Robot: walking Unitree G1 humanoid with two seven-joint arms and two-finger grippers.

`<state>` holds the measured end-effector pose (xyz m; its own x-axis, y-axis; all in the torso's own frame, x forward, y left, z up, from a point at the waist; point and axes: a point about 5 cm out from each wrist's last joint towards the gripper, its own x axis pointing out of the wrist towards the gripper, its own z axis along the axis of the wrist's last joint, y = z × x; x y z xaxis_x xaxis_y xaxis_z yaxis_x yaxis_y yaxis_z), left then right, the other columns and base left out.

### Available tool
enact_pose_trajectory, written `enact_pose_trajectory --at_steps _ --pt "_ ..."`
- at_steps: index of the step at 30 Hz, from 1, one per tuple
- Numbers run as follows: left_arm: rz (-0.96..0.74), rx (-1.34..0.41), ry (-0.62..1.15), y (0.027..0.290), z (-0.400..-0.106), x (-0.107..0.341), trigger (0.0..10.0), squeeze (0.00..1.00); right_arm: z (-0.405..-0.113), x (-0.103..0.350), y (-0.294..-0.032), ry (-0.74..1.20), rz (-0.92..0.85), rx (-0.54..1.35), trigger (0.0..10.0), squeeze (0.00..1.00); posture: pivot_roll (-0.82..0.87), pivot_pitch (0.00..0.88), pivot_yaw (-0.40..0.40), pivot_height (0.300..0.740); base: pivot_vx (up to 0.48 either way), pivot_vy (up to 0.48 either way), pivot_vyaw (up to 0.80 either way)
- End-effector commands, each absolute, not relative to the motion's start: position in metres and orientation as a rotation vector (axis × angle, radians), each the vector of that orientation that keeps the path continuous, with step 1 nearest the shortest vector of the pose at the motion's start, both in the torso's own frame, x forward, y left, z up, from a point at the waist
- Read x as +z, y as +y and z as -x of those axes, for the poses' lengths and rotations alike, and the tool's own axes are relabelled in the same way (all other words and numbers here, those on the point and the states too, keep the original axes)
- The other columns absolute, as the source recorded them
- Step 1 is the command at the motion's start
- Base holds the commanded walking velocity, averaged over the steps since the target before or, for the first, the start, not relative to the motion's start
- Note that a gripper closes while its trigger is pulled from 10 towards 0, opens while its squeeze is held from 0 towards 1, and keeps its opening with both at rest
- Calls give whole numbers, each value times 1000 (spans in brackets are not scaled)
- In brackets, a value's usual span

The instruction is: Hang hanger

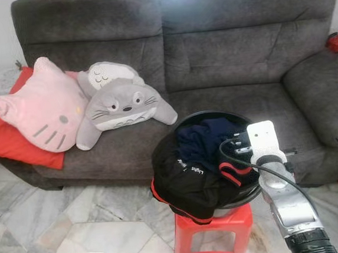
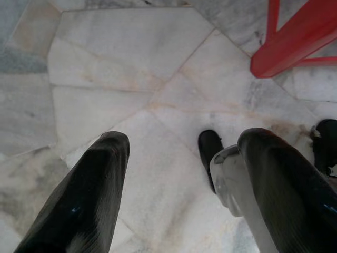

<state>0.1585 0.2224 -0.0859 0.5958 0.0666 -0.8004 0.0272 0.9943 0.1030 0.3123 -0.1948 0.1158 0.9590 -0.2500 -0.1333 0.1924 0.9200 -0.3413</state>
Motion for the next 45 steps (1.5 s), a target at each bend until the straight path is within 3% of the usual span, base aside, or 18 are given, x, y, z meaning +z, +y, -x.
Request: enact_pose_trajectory --at_steps 1,9,38,45 --pt "-115 44 936 227 -156 -86 10000 0 -314 127 -191 116 288 -224 10000 0 -117 0 53 740 0 0 0" --pt "-124 62 914 230 -160 -83 10000 0 -312 145 -166 -15 217 -129 10000 0 -96 0 46 740 0 0 0" --pt "-97 89 904 229 -159 -84 10000 0 -313 143 -158 -7 270 -69 10000 0 -86 0 31 740 0 0 0" --pt "-86 96 900 227 -159 -84 10000 0 -313 142 -160 -8 283 -78 10000 0 -85 0 24 740 -259 0 0"
